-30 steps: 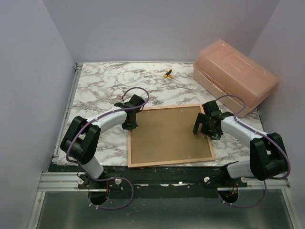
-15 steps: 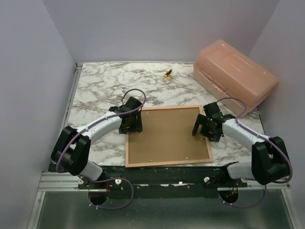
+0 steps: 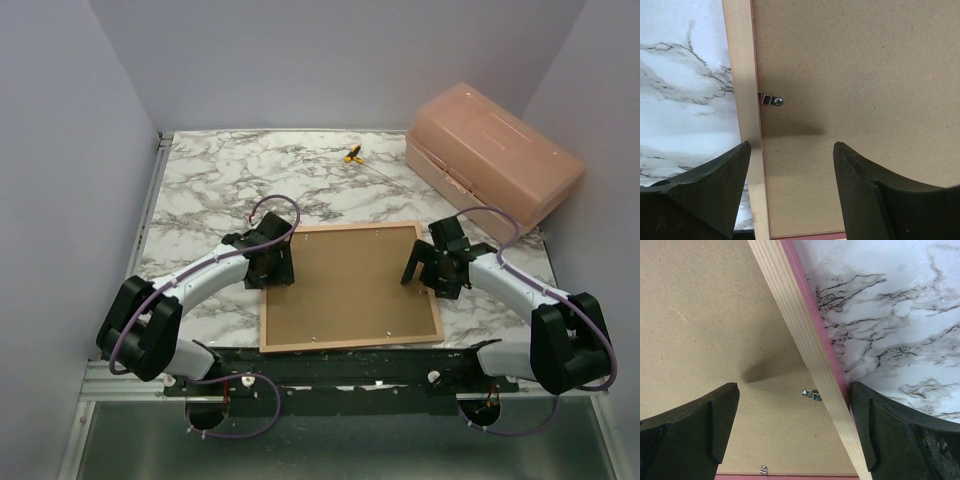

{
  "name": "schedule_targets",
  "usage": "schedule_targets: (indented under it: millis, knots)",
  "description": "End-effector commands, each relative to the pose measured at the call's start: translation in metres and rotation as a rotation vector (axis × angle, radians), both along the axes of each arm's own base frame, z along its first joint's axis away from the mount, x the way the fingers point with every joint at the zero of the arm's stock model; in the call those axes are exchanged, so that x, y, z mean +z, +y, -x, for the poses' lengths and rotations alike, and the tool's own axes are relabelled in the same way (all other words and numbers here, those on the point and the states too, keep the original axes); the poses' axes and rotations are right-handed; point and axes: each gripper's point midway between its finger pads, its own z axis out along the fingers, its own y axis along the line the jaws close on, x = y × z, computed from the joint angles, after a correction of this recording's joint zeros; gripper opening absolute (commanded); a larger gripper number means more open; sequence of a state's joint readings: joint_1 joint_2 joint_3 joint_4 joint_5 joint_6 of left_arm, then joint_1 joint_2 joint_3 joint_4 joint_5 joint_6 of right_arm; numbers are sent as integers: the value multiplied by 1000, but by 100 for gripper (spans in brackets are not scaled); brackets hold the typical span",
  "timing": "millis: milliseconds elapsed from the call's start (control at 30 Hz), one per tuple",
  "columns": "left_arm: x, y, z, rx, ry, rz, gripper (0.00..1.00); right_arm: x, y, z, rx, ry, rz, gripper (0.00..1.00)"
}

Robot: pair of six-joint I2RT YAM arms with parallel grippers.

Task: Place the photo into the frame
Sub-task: Install the photo frame at the center of the board, then move the photo frame to the center of the board.

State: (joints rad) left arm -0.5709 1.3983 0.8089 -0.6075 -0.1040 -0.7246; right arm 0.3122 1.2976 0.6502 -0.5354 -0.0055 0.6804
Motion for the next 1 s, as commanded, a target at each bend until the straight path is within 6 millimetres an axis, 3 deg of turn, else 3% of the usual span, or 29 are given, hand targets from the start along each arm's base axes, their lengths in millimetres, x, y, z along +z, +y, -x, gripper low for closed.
schedule_targets:
  millis: [0, 133, 433, 633, 800, 967]
  knots:
    - [-29, -13, 18, -38, 145, 54, 68, -5, 29, 5, 22, 40, -152, 99]
    - [-29, -17, -2, -33, 150, 77, 68, -1, 37, -6, 29, 31, -178, 99]
    - [-16, 5, -59, 20, 110, 118, 67, 2, 62, -43, 42, 14, -260, 99]
    - [-1, 5, -78, 15, 86, 118, 67, 13, 69, -58, 50, -12, -277, 98]
    - [33, 7, -76, -5, -30, 151, 69, 21, 42, -49, 38, -31, -143, 99]
    - [87, 4, -61, -61, -213, 230, 75, 20, 20, -20, 40, -3, -57, 100]
